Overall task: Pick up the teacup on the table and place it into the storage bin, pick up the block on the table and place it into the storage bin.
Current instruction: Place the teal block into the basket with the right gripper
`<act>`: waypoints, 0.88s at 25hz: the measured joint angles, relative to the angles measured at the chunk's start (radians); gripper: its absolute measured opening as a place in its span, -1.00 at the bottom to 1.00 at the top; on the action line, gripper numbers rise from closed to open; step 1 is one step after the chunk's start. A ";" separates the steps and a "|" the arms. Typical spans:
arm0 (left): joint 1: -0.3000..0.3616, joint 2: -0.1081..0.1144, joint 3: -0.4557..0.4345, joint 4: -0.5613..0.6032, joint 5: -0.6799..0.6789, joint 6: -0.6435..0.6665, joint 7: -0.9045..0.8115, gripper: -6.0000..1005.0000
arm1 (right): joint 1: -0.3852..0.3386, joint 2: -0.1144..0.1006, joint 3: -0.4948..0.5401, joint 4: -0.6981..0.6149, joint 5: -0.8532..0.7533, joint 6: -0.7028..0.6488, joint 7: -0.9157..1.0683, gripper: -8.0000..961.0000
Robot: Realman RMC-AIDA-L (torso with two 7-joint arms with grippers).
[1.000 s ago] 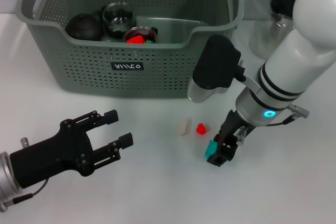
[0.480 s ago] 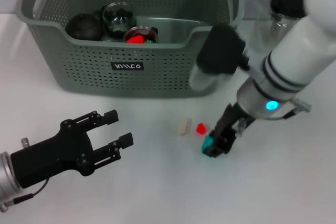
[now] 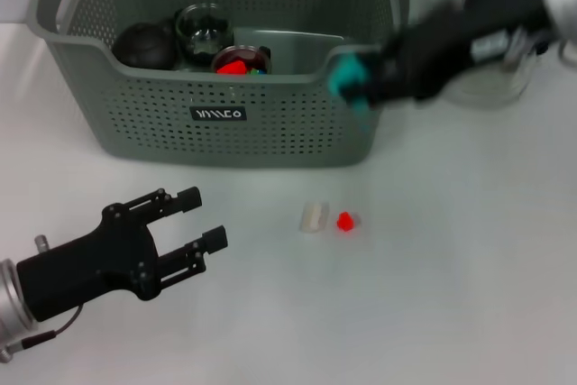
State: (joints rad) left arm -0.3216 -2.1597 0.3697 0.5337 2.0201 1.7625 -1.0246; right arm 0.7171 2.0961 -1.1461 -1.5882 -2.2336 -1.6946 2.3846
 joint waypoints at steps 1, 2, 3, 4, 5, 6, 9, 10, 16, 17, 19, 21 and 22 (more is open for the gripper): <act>-0.001 0.000 0.000 0.000 0.000 0.000 0.000 0.31 | -0.001 0.000 0.034 -0.016 0.049 0.007 -0.008 -0.13; -0.002 0.000 0.000 0.000 0.000 0.000 0.000 0.31 | -0.001 -0.001 0.065 -0.016 0.105 0.029 -0.020 -0.13; -0.002 0.000 0.000 0.000 0.000 0.000 0.000 0.31 | -0.001 -0.001 0.084 -0.013 0.150 0.054 -0.032 -0.13; -0.003 0.000 0.000 0.000 0.000 0.001 -0.001 0.31 | 0.001 -0.001 0.097 0.001 0.181 0.094 -0.047 -0.13; -0.003 0.000 0.000 0.000 0.000 0.000 -0.001 0.31 | 0.004 -0.001 0.097 0.017 0.199 0.148 -0.059 -0.13; -0.003 0.000 0.000 0.000 0.000 0.001 -0.001 0.31 | 0.008 0.000 0.088 0.036 0.204 0.203 -0.069 -0.13; -0.004 0.000 0.000 0.000 -0.005 0.001 -0.001 0.31 | 0.037 0.000 0.013 0.114 0.164 0.403 -0.088 -0.13; -0.004 0.000 -0.001 0.000 -0.006 0.001 -0.001 0.31 | 0.061 0.000 -0.020 0.157 0.131 0.474 -0.091 -0.13; -0.004 -0.001 0.000 0.000 -0.009 0.001 -0.003 0.31 | 0.306 0.002 -0.108 0.559 -0.043 0.763 -0.085 -0.13; -0.004 -0.002 0.000 0.000 -0.009 0.001 -0.002 0.31 | 0.350 0.002 -0.109 0.638 -0.058 0.802 -0.087 -0.13; -0.004 -0.002 0.000 0.000 -0.009 0.001 -0.002 0.31 | 0.446 -0.001 -0.104 0.804 -0.079 0.873 -0.090 -0.13; -0.004 -0.003 0.000 0.000 -0.009 0.003 -0.001 0.31 | 0.512 -0.005 -0.100 0.918 -0.108 0.907 -0.084 -0.13; -0.004 -0.003 0.000 0.000 -0.009 0.003 -0.001 0.31 | 0.535 -0.005 -0.101 0.954 -0.130 0.918 -0.081 -0.13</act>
State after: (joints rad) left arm -0.3252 -2.1626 0.3699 0.5338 2.0110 1.7656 -1.0259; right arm 1.2517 2.0906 -1.2471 -0.6340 -2.3632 -0.7766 2.3041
